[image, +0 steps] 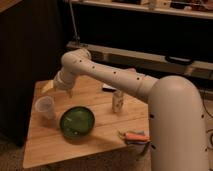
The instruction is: Pick up the ceramic cup
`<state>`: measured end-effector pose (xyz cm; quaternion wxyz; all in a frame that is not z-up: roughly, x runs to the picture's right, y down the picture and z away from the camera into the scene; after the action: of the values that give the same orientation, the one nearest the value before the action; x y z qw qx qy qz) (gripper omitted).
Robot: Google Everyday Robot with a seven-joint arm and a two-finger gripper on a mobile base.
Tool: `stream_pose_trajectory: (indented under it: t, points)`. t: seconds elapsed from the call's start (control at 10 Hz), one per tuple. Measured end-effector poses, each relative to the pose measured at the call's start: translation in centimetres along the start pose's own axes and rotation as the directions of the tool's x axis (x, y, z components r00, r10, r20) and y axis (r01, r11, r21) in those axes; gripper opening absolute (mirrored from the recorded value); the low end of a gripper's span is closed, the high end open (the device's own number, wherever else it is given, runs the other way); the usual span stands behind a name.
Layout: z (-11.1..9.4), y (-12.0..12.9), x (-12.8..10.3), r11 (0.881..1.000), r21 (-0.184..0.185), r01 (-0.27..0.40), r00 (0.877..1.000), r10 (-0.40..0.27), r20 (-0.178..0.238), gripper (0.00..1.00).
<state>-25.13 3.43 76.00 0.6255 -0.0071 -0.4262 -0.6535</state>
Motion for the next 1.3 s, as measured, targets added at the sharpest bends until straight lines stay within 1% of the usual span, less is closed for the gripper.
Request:
stream_pose_trajectory:
  t: [0.2,0.3,0.4,0.5,0.6,0.9,1.3]
  points:
    - [2.1,1.3,-0.2,0.999,-0.023,-0.022,0.999,0.023,0.040,0.80]
    - [2.8,1.6,-0.2,0.999,-0.028,-0.033,0.998,0.035,0.058,0.75]
    - [3.3,1.6,0.0,0.999,-0.029,-0.043,0.996,0.045,0.072,0.66]
    - [4.0,1.1,0.4,0.999,-0.027,-0.045,0.995,0.048,0.086,0.58]
    - [4.4,0.4,0.5,0.999,-0.023,-0.042,0.994,0.044,0.096,0.58]
    - [5.0,-0.3,0.9,0.999,-0.016,-0.042,0.992,0.044,0.114,0.58]
    - [6.7,-1.4,0.7,0.999,-0.006,-0.038,0.988,0.039,0.147,0.58]
